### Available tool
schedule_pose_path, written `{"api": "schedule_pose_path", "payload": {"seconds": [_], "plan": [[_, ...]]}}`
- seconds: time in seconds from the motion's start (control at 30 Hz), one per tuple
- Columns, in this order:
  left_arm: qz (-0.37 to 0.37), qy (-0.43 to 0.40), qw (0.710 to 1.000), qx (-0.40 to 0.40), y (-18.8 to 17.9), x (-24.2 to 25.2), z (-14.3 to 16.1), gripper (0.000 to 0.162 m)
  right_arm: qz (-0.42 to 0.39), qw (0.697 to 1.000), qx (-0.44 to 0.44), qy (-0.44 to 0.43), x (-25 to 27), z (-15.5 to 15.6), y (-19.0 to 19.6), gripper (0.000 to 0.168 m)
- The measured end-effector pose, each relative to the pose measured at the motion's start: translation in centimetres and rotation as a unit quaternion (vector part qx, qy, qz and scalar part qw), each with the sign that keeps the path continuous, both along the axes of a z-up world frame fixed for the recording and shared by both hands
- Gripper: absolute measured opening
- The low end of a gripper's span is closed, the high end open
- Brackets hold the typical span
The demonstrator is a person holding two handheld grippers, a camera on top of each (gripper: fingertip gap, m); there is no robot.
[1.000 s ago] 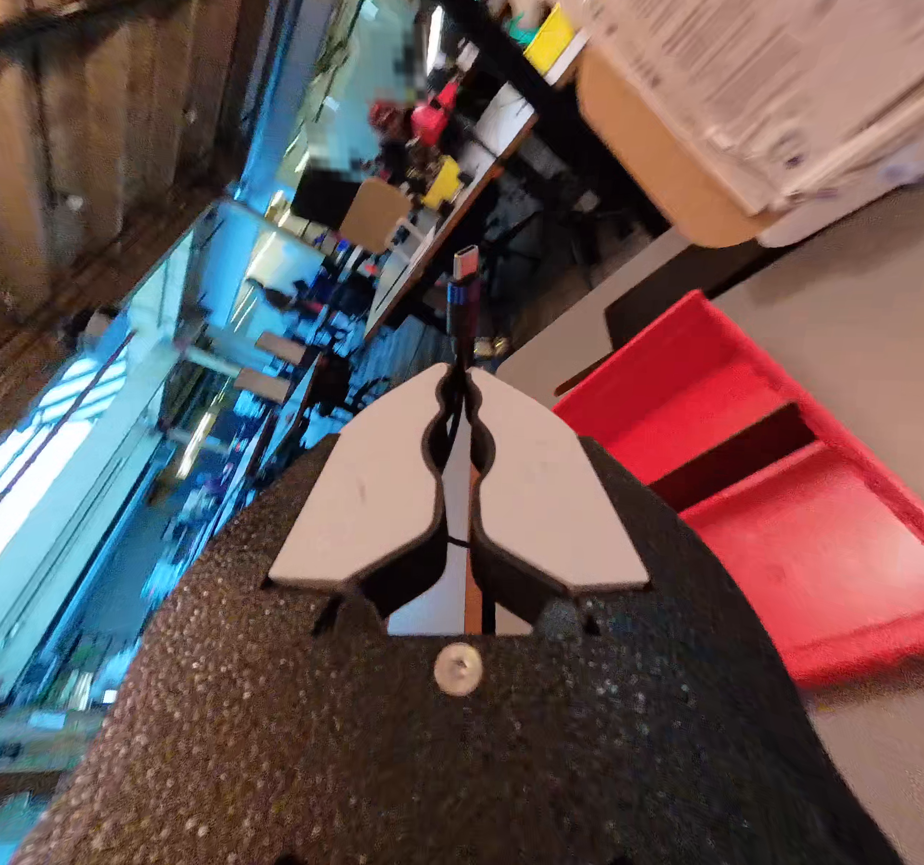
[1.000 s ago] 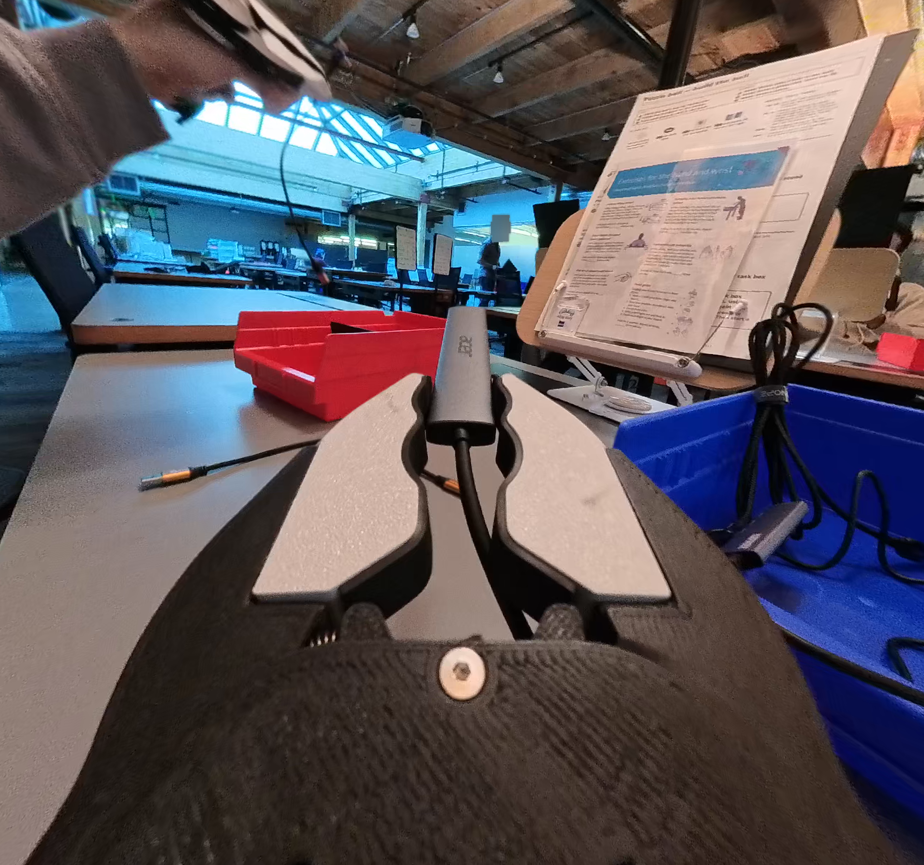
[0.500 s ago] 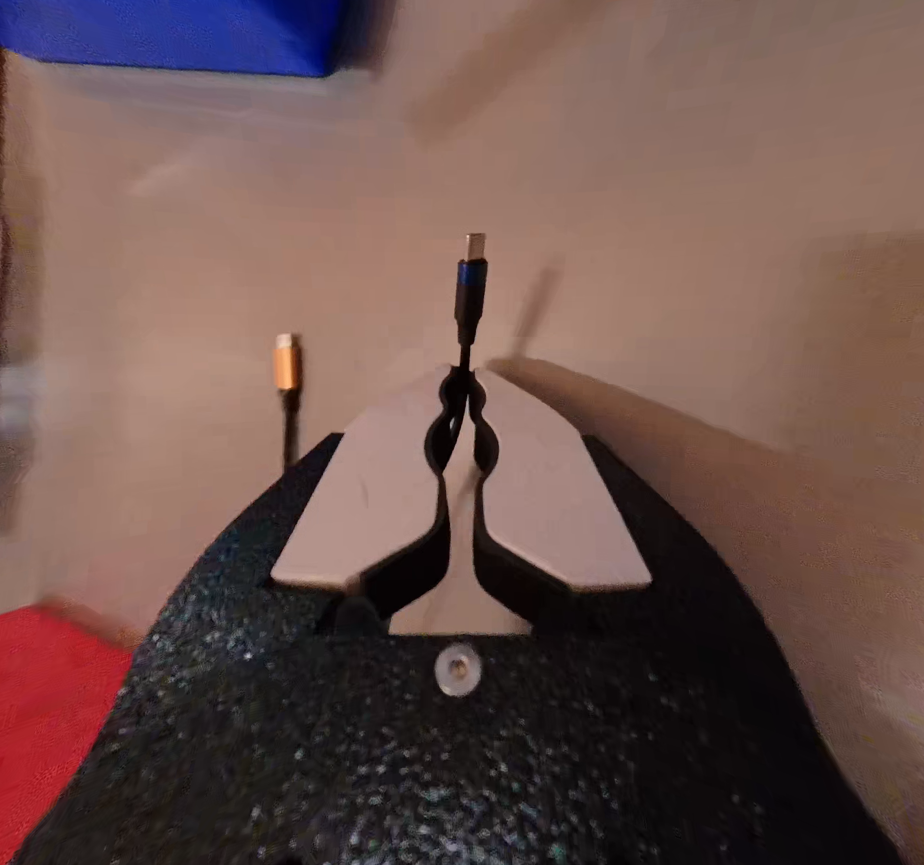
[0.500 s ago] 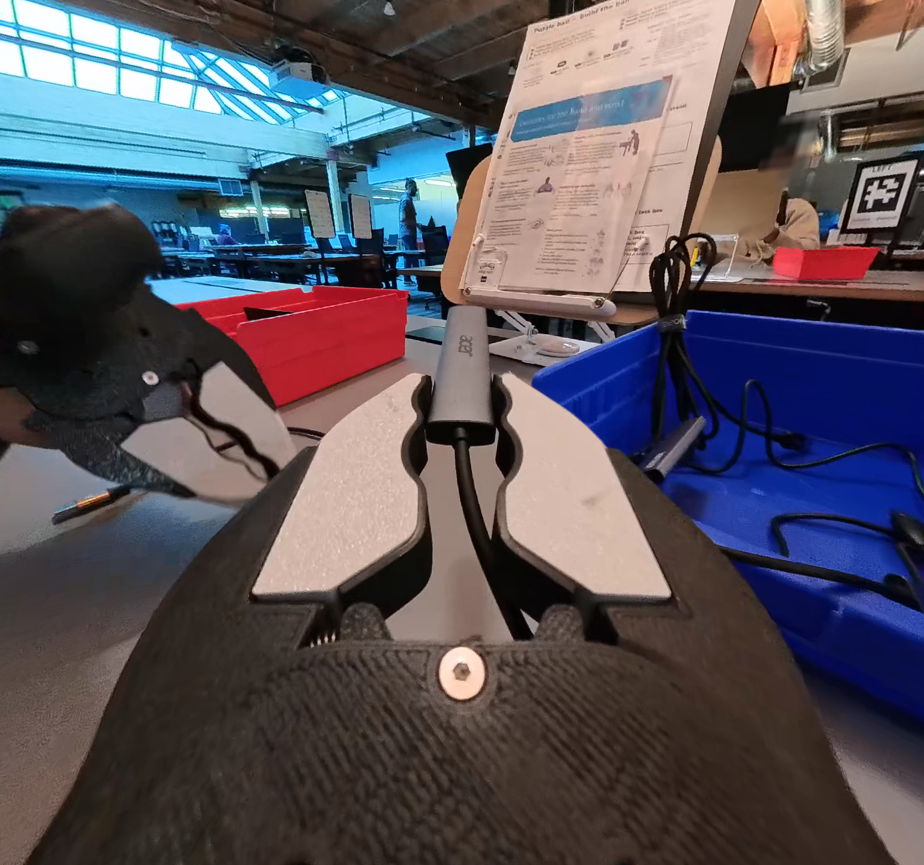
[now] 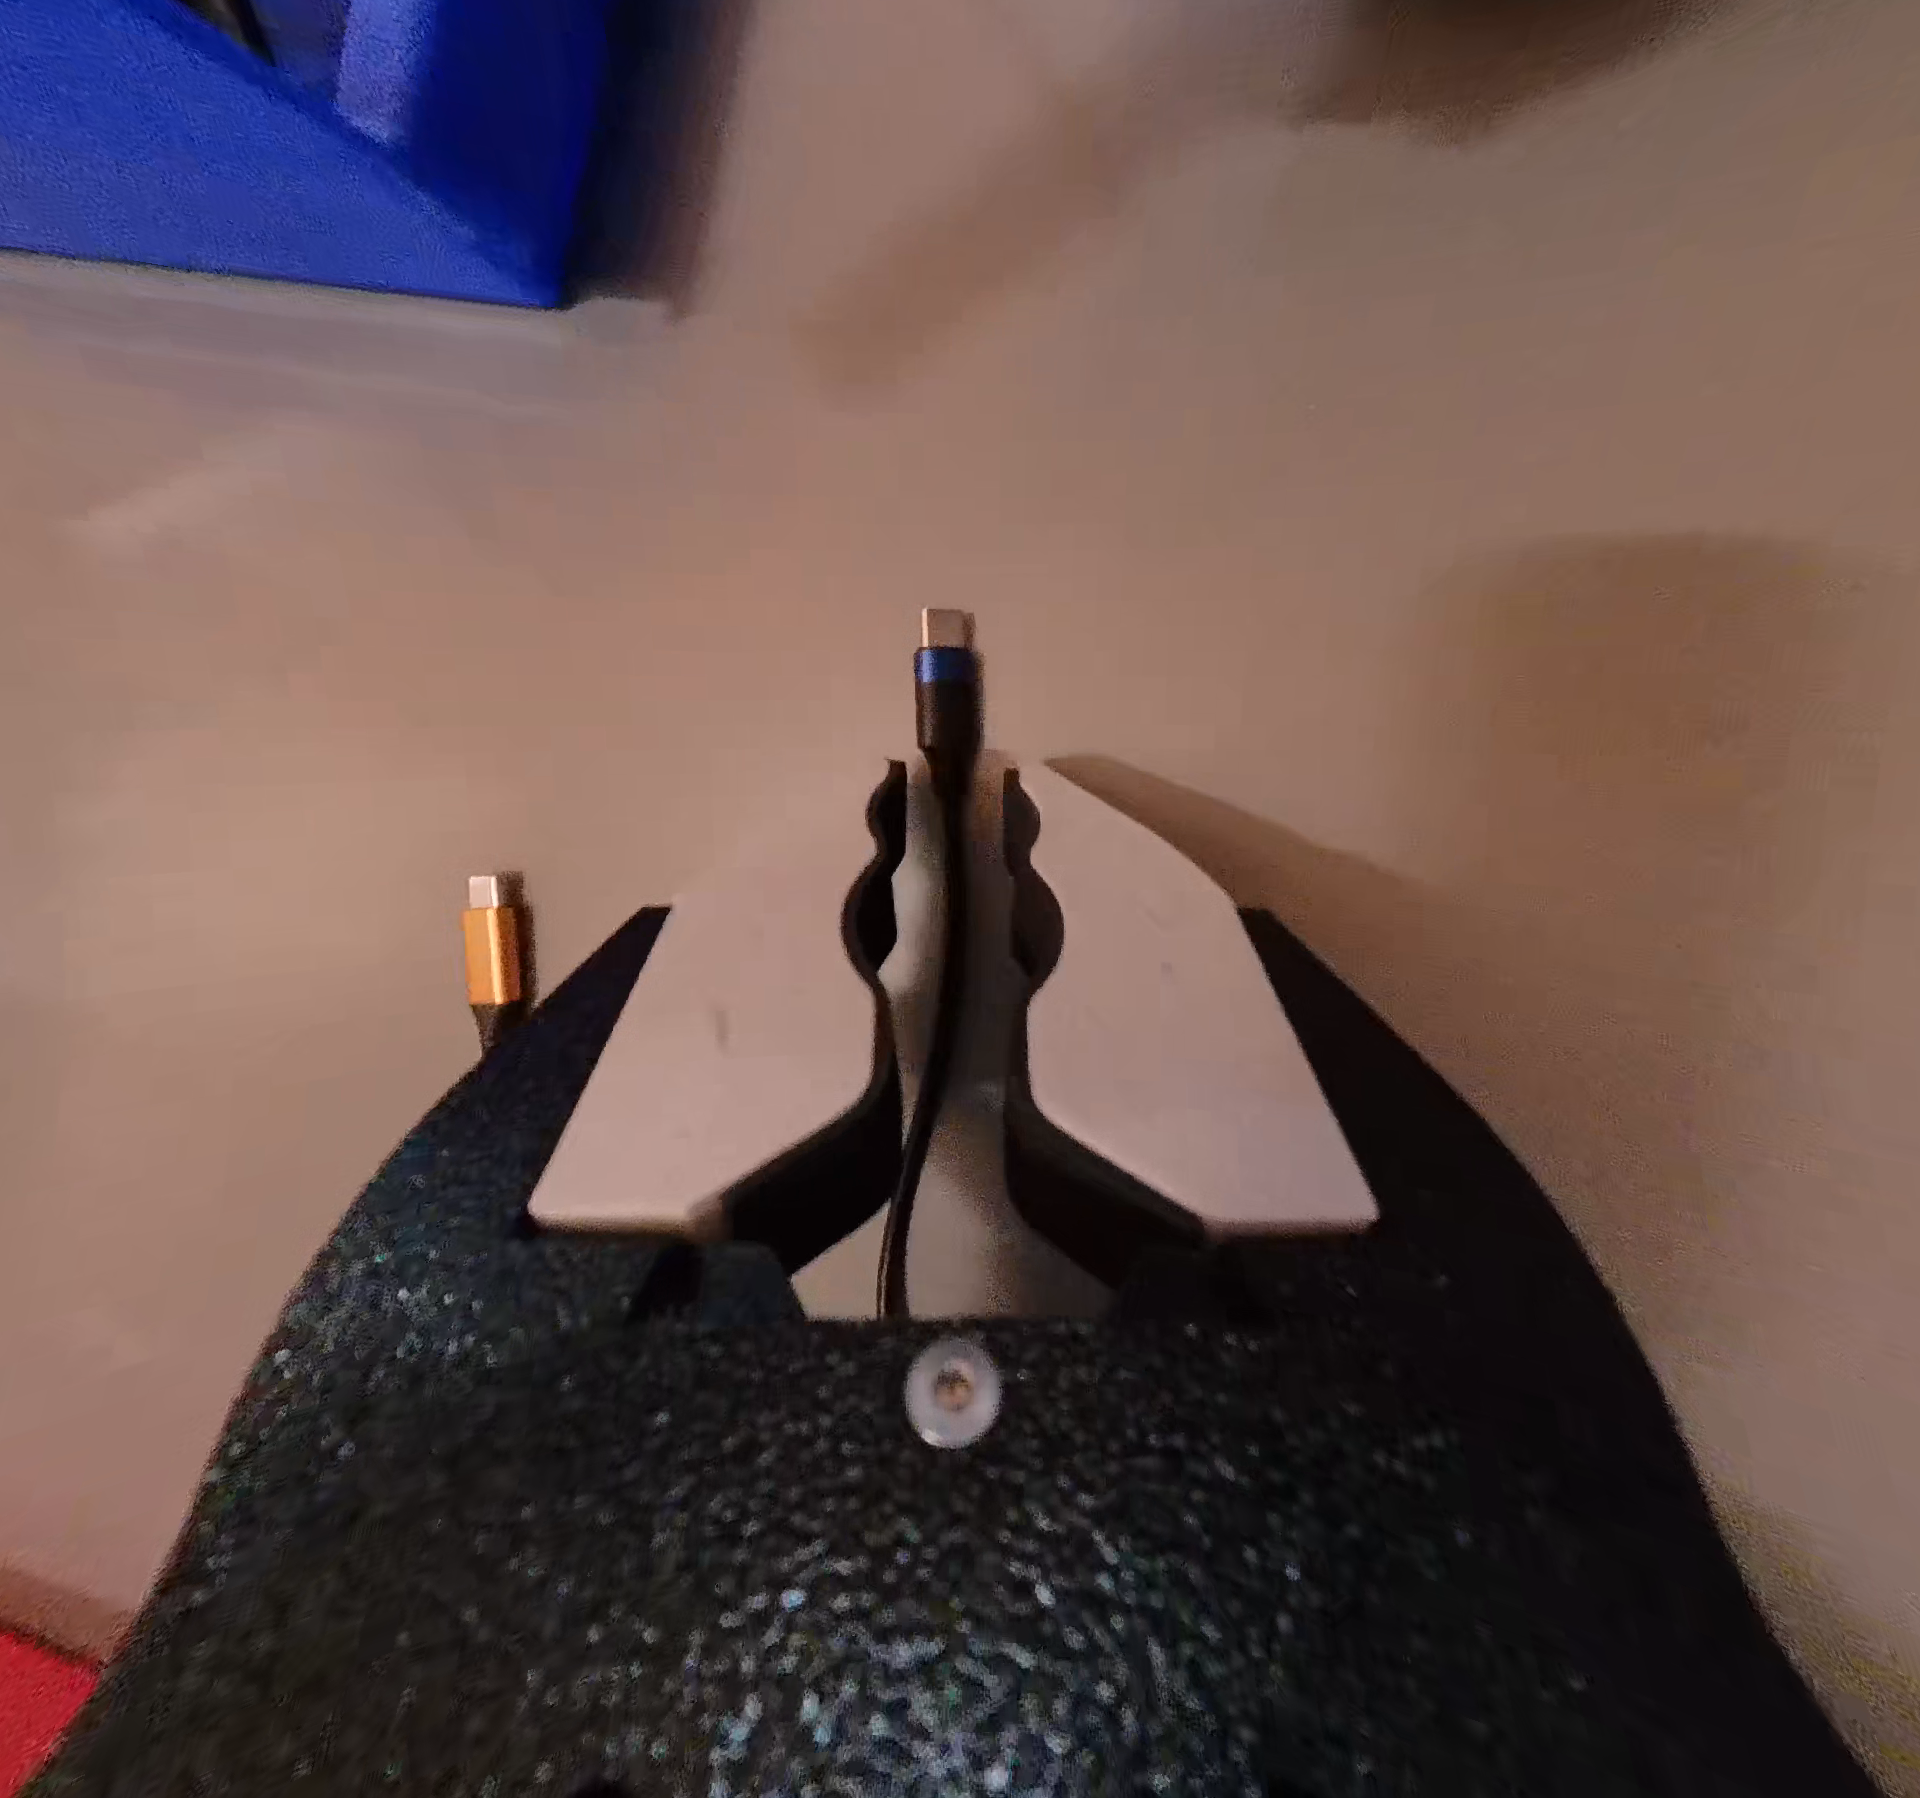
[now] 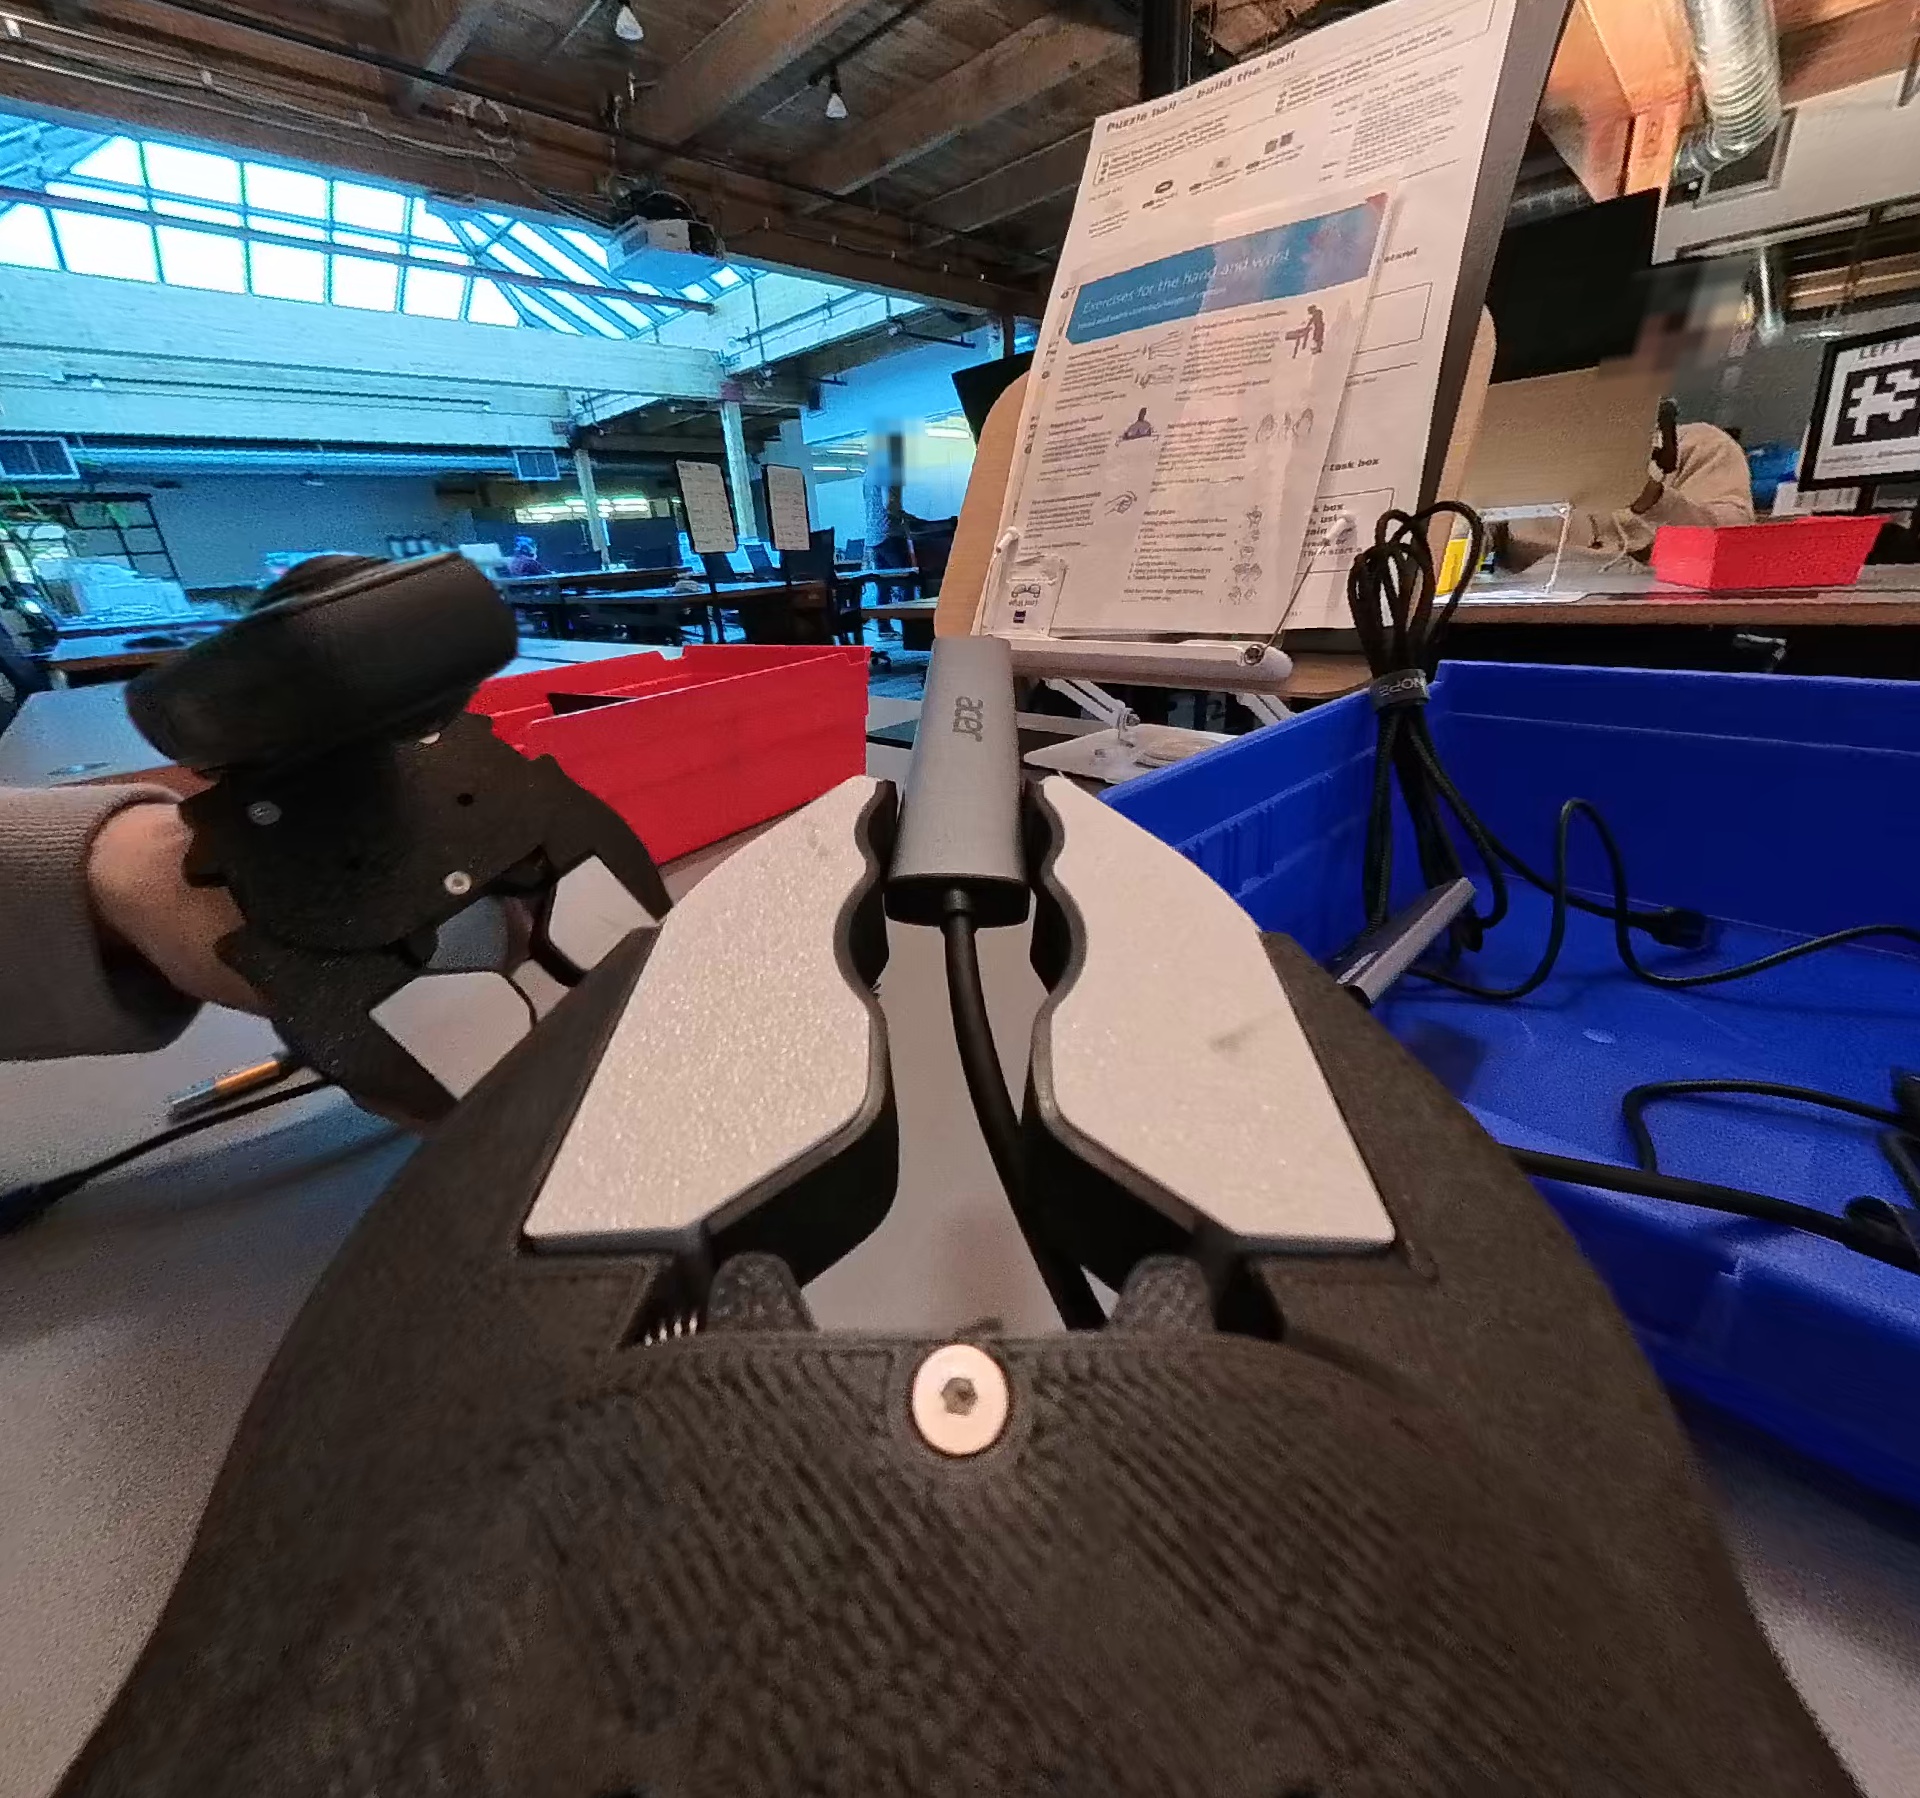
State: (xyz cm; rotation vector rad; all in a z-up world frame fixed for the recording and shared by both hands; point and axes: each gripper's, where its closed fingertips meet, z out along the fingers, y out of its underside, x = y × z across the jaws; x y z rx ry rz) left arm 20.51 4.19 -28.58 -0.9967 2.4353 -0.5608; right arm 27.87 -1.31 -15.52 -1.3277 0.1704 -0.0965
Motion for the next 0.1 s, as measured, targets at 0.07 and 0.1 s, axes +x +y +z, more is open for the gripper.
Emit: {"api": "schedule_pose_path", "payload": {"seconds": [0.07,0.1], "plan": [[-0.013,-0.012,1.000,0.019,-0.31,0.10,0.00,0.016,0.000,1.000,0.001,0.000,0.02,0.01,-0.01,0.023],[-0.010,-0.017,1.000,0.023,-0.37,0.29,-0.03,0.016,0.000,1.000,0.000,-0.001,-0.02,0.02,0.00,0.024]]}}
